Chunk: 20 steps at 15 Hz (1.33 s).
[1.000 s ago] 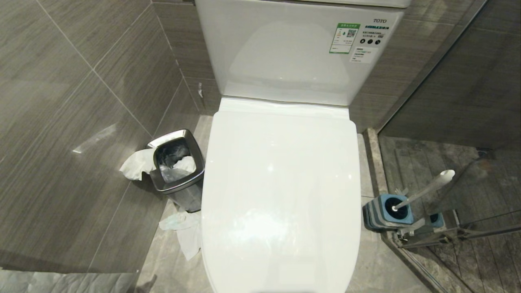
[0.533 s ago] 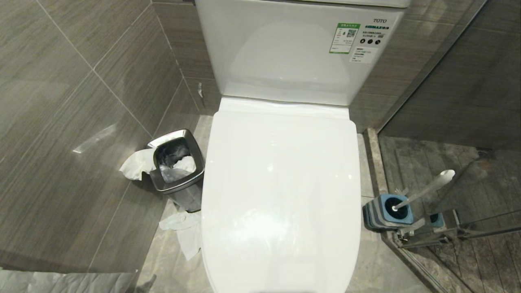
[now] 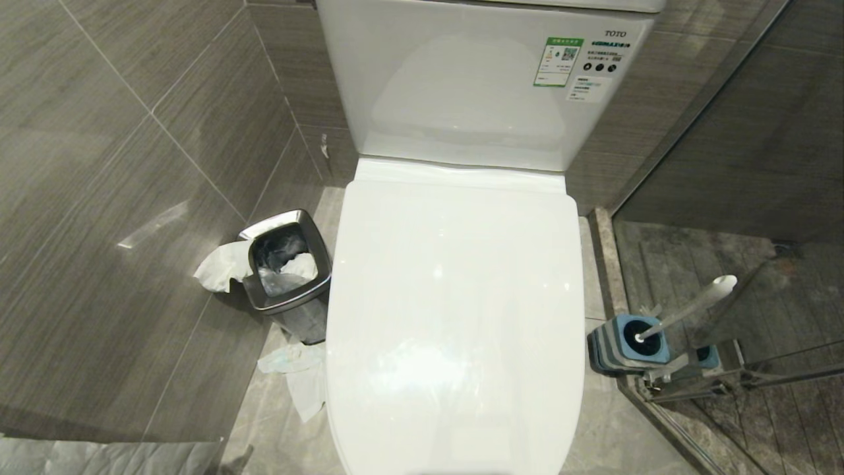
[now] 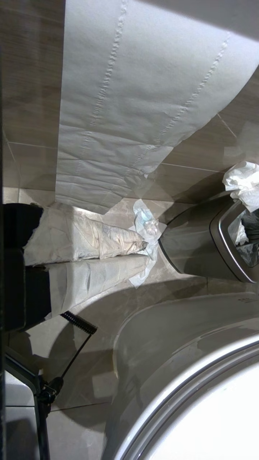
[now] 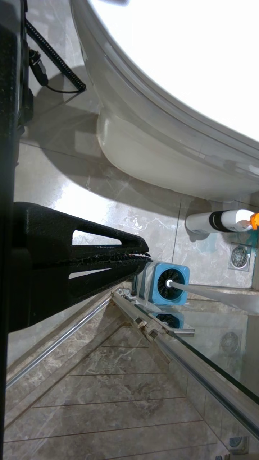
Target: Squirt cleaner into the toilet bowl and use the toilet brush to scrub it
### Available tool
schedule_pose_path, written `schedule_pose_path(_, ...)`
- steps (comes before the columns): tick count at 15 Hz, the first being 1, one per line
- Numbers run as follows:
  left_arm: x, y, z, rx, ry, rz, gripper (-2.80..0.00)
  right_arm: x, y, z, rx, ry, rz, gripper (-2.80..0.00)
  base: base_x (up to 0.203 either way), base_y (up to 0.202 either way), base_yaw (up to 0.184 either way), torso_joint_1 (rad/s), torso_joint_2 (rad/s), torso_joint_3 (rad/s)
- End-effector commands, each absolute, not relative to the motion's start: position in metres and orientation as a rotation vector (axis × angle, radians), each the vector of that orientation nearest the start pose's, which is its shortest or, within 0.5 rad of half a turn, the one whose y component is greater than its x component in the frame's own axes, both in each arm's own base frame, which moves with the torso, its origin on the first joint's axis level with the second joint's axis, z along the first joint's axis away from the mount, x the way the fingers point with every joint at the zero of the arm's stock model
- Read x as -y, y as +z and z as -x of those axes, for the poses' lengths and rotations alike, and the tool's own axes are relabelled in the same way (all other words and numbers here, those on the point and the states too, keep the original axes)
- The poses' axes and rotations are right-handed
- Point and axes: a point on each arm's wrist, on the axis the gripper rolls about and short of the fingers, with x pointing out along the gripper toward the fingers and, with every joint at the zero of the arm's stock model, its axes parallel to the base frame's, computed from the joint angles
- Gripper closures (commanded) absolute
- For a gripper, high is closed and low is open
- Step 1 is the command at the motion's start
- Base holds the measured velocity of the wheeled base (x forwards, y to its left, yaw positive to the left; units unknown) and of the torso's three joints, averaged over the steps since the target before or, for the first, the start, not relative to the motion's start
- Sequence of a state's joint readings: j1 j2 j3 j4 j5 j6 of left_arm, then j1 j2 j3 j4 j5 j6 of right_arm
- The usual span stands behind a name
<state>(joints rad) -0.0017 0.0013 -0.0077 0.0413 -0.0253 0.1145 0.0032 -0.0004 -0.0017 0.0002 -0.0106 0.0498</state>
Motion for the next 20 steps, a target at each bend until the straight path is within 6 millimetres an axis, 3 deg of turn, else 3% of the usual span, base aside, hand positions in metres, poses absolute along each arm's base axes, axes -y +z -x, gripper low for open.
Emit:
schedule_pose_path(1, 0.0004, 0.0736, 0.0233, -0.033, -0.023, -0.113, 0.0, 0.0003, 0.0759, 0.0229, 0.002, -0.007, -0.051, 0.0, 0.0, 0.0, 0.0, 0.0, 0.0, 0.0)
schedule_pose_path(20, 0.0001, 0.0752, 0.0227, -0.004, -0.008, -0.037, 0.0, 0.0003, 0.0759, 0.0229, 0.002, -0.008, -0.051, 0.0, 0.0, 0.0, 0.0, 0.0, 0.0, 0.0)
